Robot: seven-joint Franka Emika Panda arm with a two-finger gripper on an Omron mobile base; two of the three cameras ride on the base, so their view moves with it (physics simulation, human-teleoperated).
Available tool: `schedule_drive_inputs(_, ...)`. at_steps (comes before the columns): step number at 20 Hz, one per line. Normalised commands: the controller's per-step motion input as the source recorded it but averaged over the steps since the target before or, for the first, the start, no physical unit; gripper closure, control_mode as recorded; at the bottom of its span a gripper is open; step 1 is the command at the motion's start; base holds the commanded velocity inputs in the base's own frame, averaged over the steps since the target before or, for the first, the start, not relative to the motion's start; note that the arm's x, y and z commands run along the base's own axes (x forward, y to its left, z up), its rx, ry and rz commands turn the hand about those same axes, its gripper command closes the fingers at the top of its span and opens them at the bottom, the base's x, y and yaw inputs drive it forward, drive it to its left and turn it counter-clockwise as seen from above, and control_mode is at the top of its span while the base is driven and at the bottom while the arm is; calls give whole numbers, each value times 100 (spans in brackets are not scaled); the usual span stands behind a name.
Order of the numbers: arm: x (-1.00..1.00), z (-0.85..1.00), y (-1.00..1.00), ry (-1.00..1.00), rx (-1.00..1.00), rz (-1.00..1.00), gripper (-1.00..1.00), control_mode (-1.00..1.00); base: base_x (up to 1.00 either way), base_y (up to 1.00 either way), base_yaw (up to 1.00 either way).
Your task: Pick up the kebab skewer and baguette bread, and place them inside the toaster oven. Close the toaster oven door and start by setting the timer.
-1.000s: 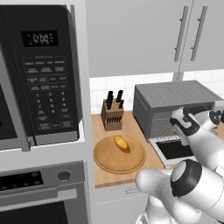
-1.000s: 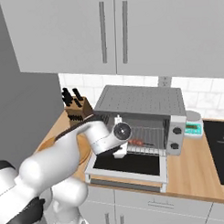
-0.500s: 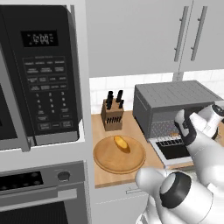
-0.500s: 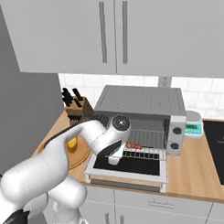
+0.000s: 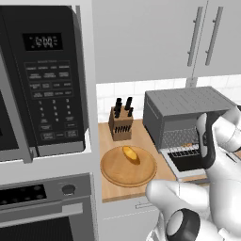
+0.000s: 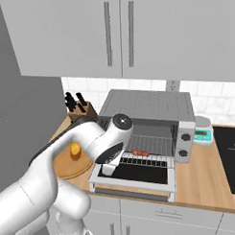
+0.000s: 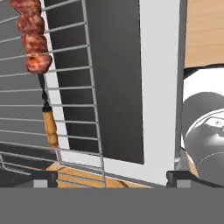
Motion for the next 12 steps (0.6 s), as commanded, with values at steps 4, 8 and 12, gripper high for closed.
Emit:
schedule_drive_inputs(4, -54, 27, 100, 2, -15, 36, -100, -100, 0, 0, 0)
schedule_drive_inputs(8, -40, 28, 100, 4, -25, 53, -100, -100, 0, 0, 0)
schedule_drive_inputs(12, -27, 25, 100, 3, -27, 59, -100, -100, 0, 0, 0)
